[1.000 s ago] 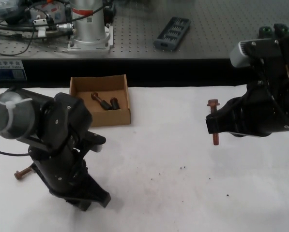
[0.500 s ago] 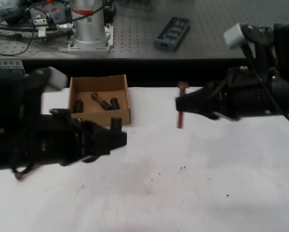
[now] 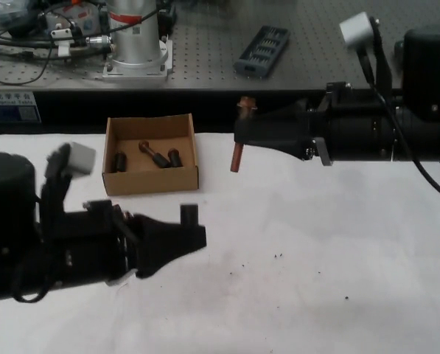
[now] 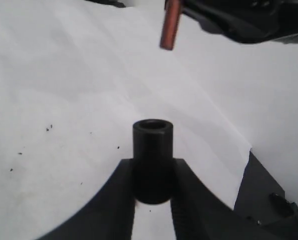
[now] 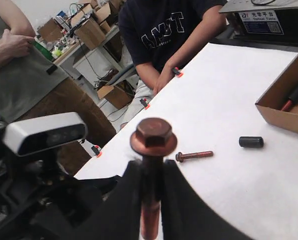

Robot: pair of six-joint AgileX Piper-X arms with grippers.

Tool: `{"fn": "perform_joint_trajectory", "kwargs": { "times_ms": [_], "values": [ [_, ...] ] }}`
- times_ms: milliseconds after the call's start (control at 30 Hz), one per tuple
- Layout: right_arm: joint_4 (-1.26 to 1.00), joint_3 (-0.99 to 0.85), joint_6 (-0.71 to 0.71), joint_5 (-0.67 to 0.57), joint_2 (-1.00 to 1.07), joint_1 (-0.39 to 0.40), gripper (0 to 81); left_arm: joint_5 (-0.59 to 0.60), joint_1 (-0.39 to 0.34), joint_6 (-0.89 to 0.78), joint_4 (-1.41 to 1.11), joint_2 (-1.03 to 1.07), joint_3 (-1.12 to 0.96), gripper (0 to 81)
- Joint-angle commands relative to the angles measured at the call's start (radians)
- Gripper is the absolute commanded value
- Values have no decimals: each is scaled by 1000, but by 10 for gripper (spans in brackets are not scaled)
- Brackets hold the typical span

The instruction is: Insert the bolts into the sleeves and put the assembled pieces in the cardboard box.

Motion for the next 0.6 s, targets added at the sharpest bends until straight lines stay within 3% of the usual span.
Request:
{"fn": "perform_joint_trajectory", "kwargs": {
  "times_ms": [0, 233, 567],
  "values": [
    [-13, 20, -12, -29, 5, -14, 43, 52, 0, 26, -77, 86, -3, 6],
    [-22, 50, -5, -57, 5, -71, 43, 60, -2, -22, -231, 156, -29, 6],
    [-62, 48, 13, -132, 2, -136, 43, 137, -24, 125, -195, 165, -98, 6]
  ]
}}
